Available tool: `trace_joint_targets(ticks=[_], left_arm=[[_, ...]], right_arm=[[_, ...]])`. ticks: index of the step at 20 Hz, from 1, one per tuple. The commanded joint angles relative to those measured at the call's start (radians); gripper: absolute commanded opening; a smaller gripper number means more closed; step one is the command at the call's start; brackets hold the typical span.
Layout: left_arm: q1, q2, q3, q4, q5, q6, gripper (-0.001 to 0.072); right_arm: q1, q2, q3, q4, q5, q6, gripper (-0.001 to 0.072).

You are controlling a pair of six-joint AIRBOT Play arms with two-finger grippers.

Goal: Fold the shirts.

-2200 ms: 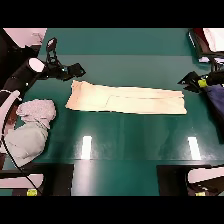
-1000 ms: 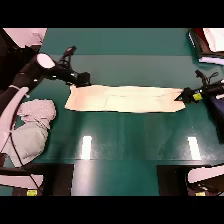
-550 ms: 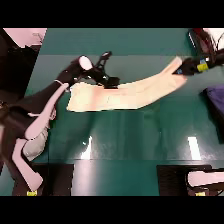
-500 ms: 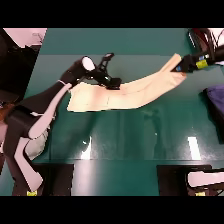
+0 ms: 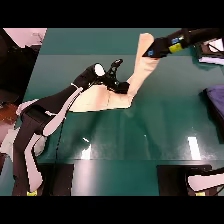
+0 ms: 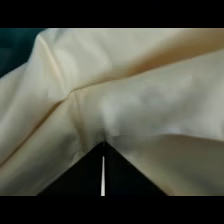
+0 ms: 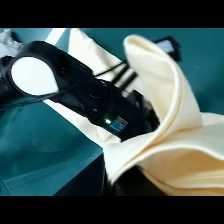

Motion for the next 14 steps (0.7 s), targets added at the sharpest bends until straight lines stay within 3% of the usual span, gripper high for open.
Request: trace_joint_targets(ticks=[1,6,14], left_arm=[[0.002,-0.004,0.003,0.011,-0.015,0.003,0.0026],[0.078,0.031,0.017,0.082,-0.127,0.003,0.0025],[0.330,0.286,0.019,0.379,-0.238,0.004,0.0026]], right_arm=[[0.082,-0.003,-0.017,0.000,-0.084,-0.022,0.0011],[0.119,-0.003,-0.018,0.000,-0.114,-0.042,0.0011],[0.158,-0.016,-0.018,0.010,-0.134,-0.078,0.0011]])
